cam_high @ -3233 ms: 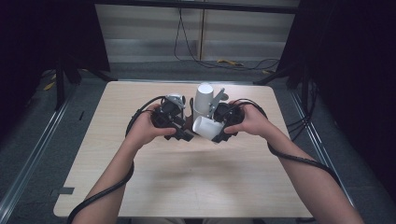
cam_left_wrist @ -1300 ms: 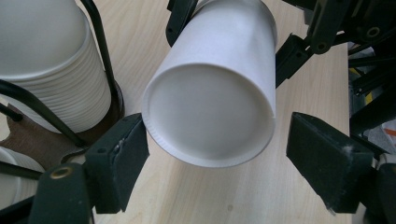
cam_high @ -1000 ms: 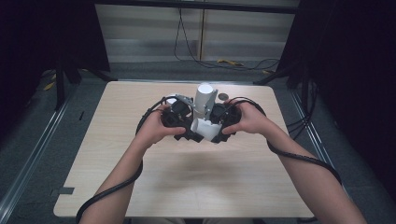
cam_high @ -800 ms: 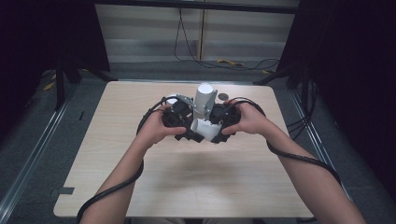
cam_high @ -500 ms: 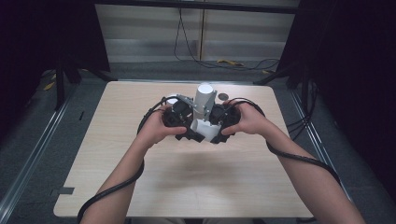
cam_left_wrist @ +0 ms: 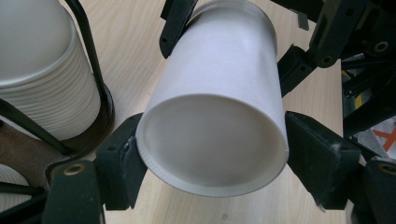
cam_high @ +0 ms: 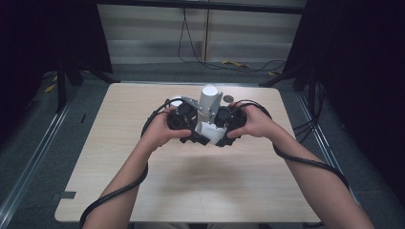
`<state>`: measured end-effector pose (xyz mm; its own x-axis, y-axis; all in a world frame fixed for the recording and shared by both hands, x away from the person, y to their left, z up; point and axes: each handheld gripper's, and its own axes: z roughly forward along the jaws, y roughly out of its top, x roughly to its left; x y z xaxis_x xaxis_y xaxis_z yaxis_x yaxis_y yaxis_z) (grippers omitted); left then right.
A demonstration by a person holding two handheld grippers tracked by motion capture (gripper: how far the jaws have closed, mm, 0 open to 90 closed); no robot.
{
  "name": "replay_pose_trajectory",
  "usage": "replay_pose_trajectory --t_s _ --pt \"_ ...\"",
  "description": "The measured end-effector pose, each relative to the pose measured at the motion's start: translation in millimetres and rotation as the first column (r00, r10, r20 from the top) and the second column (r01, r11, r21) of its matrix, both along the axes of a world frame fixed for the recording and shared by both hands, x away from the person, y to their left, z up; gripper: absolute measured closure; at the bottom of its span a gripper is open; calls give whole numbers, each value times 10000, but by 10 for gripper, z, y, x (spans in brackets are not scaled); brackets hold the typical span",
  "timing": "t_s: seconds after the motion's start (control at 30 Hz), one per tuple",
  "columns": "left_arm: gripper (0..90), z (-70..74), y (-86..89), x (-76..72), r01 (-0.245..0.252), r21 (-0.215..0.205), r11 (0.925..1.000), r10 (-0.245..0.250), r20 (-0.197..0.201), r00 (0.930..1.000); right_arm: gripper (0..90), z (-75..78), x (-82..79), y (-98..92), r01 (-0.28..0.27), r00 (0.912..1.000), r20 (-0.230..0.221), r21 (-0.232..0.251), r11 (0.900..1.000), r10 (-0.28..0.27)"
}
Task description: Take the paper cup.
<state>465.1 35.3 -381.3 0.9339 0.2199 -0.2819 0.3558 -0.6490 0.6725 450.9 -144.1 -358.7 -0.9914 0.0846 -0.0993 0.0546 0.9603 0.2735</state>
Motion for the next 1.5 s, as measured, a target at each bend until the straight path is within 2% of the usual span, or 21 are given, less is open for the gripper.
replay_pose_trajectory --t_s 0.27,0.5,0.63,0.73,0.93,0.97,1.07,1.3,1.5 --pt "253 -7 -5 1 -19 -10 10000 19 -65 10000 272 -3 -9 11 -67 10000 15 47 10000 67" --pt "304 -15 -6 10 -70 -160 9998 68 -109 9999 270 3 -15 13 -110 9999 58 90 9999 110" --pt "319 0 8 18 58 -284 9996 -58 16 10000 263 1 -23 2 -91 9998 159 167 9998 89" --pt "322 -6 23 24 98 -350 9993 -102 -96 9999 251 -5 -19 -9 -34 10000 91 312 9995 32" --pt "328 13 46 17 289 -382 9989 -291 -47 9996 207 -49 -28 -21 -88 9999 -110 673 9977 96" --pt "328 16 50 17 298 -380 9988 -300 -50 9995 180 -56 -28 -23 -19 9999 -170 773 9970 32" --pt "331 45 64 11 258 -442 9987 -263 -101 9996 174 -65 -22 -39 153 9995 -304 1032 9945 -122" --pt "332 61 103 26 236 -537 9983 -243 -134 9996 154 -65 -7 -94 429 9988 -317 1491 9879 -385" --pt "333 82 153 27 141 -578 9982 -152 -191 9997 148 -75 7 -140 631 9977 -364 1668 9840 -578"
